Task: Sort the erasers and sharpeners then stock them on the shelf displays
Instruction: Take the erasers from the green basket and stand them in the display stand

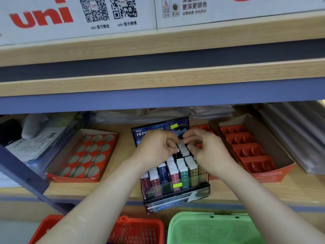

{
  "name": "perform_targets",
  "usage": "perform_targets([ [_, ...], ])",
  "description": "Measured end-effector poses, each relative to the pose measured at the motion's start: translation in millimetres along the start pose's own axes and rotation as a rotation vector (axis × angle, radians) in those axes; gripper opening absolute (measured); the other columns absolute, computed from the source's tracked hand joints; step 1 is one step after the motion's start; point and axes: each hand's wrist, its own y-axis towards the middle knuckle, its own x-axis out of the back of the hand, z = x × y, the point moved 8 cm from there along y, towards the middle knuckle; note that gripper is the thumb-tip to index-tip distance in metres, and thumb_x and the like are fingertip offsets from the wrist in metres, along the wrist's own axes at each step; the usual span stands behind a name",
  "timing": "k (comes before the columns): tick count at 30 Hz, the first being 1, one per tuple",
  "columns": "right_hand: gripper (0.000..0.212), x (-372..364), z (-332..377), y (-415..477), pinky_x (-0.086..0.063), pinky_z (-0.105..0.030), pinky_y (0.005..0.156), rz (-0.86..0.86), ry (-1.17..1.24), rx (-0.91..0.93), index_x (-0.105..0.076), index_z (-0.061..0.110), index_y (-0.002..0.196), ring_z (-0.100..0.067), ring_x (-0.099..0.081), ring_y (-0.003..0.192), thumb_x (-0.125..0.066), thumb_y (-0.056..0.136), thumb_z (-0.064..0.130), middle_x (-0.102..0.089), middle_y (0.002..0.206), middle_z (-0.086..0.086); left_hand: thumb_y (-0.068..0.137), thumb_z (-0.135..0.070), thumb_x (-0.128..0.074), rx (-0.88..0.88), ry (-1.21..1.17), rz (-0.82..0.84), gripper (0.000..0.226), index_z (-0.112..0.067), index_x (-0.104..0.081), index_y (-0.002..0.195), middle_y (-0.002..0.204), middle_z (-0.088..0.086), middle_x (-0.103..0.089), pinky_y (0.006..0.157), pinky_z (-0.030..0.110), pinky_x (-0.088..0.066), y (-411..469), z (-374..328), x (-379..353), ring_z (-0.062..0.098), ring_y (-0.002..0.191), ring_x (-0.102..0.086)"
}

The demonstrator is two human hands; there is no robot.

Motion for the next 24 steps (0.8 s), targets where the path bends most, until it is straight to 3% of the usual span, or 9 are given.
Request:
perform_targets([
  [3,0.025,24.5,-3.0,-14.3,-0.048,-0.013,0.077,-0.100,0.040,-0.032,-0.067,0.023,0.087,0.001,-0.063,0.082,-0.061,0.086,-0.001,-0.070,0.083,0.010,0.084,-0.010,-0.071,0.015,0.037,-0.001,0.020,-0.023,-0.071,0.098,0.082,-0.012,-0.066,0.066,0.002,-0.043,1.1,3.6,-3.2,0.000,0.075,-0.060],
  [6,0.024,42.3,-11.1,-31.5,-0.051,-0.015,0.068,-0.039,0.115,-0.109,-0.069,0.018,0.083,-0.008,-0.065,0.074,-0.060,0.087,-0.003,-0.072,0.079,0.002,0.085,-0.015,-0.071,0.031,-0.004,-0.046,0.016,-0.028,-0.070,0.094,0.084,-0.014,-0.067,0.065,0.002,-0.041,-2.4,-0.9,8.6,-0.003,0.077,-0.060],
  [9,0.024,54.6,-22.0,-50.6,-0.046,-0.013,0.054,0.171,0.052,-0.165,-0.069,0.019,0.081,-0.005,-0.063,0.061,-0.060,0.088,-0.002,-0.072,0.074,0.000,0.086,-0.016,-0.068,0.007,-0.074,-0.198,0.018,-0.034,-0.068,0.086,0.085,-0.017,-0.068,0.068,0.005,-0.044,-23.8,-16.0,37.0,-0.005,0.078,-0.060],
  [13,0.015,44.4,-44.2,-94.9,-0.047,-0.015,0.061,0.545,-0.255,-0.193,-0.066,0.027,0.082,0.000,-0.060,0.062,-0.063,0.089,0.014,-0.069,0.073,0.007,0.082,-0.010,-0.071,-0.070,-0.217,-0.268,0.024,-0.033,-0.072,0.077,0.073,-0.012,-0.070,0.064,0.011,-0.047,-84.0,-43.3,33.2,0.004,0.069,-0.062],
  [16,0.016,18.3,-90.5,-144.5,-0.046,-0.020,0.067,0.746,-0.474,-0.259,-0.060,0.035,0.078,-0.001,-0.058,0.071,-0.058,0.090,0.024,-0.066,0.080,0.014,0.083,-0.013,-0.069,-0.065,-0.246,-0.036,0.017,-0.030,-0.074,0.080,0.072,-0.016,-0.069,0.061,0.012,-0.046,-122.3,-42.6,-34.7,0.003,0.065,-0.060],
  [19,0.019,-9.9,-154.1,-199.6,-0.039,-0.021,0.067,0.894,-0.602,-0.394,-0.065,0.027,0.104,-0.012,-0.059,0.090,-0.055,0.090,0.020,-0.068,0.102,0.005,0.087,-0.020,-0.064,-0.003,-0.022,0.215,0.015,-0.029,-0.074,0.094,0.086,-0.017,-0.072,0.072,0.013,-0.046,-141.8,-13.7,-134.1,-0.002,0.075,-0.062],
  [22,0.032,-32.0,-217.1,-245.7,-0.039,-0.021,0.077,0.916,-0.638,-0.534,-0.059,0.020,0.122,-0.019,-0.057,0.110,-0.056,0.090,0.020,-0.063,0.122,-0.002,0.087,-0.017,-0.056,0.068,0.158,0.426,0.025,-0.026,-0.071,0.105,0.103,-0.007,-0.073,0.083,0.021,-0.047,-155.5,33.4,-234.9,0.012,0.097,-0.065],
  [24,0.036,-44.8,-260.6,-271.9,-0.043,-0.025,0.086,0.867,-0.619,-0.633,-0.056,0.020,0.126,-0.021,-0.057,0.114,-0.057,0.090,0.021,-0.063,0.124,-0.004,0.086,-0.014,-0.052,0.100,0.247,0.558,0.032,-0.027,-0.068,0.111,0.113,-0.005,-0.069,0.088,0.026,-0.048,-166.0,60.1,-294.2,0.018,0.107,-0.063],
])
